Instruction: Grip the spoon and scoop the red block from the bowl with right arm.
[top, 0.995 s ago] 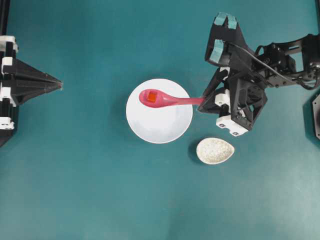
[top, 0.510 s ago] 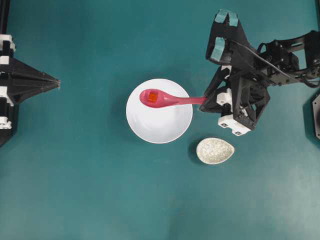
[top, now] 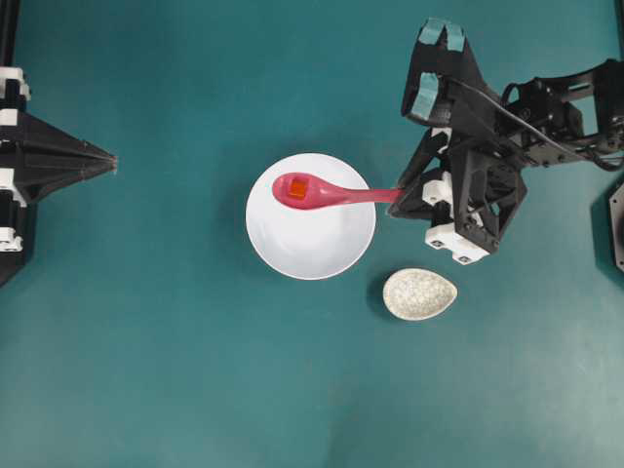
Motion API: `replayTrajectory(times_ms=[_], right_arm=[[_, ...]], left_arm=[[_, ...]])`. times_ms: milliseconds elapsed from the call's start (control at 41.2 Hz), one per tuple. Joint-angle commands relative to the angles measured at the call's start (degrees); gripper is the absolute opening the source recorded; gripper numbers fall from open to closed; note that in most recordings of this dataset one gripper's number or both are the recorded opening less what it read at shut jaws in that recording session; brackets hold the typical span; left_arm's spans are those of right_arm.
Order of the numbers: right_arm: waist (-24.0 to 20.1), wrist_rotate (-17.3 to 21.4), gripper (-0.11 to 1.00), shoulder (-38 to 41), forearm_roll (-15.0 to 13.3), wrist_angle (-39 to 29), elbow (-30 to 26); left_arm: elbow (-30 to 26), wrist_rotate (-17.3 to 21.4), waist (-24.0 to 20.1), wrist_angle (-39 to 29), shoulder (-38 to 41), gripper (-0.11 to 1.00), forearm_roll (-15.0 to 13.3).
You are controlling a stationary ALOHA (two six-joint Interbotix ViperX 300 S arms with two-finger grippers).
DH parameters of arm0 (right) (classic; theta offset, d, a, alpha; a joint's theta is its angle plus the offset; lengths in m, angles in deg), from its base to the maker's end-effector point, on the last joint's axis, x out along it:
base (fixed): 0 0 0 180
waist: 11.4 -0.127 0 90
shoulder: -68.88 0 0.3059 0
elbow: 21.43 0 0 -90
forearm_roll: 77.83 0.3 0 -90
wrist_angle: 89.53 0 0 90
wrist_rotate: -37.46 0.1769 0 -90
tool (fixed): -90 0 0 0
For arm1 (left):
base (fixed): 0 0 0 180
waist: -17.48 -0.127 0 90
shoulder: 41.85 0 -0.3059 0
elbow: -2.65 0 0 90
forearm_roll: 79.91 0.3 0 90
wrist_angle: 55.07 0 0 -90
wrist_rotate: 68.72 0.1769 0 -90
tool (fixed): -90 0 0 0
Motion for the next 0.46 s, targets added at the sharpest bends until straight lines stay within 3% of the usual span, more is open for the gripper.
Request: replayTrajectory(times_ms=[0, 437], right_arm=[[-0.1, -0.1, 0.24, -1.4, -0.2, 0.2, -1.4], [-0.2, -0.1, 0.24, -1.8, -1.6, 0.4, -1.1]], left_arm=[[-1.8, -0.2, -0.1, 0.2, 0.3, 0.00, 0.1], [-1.8, -0.1, -0.2, 0.2, 0.8, 0.00, 0.1]])
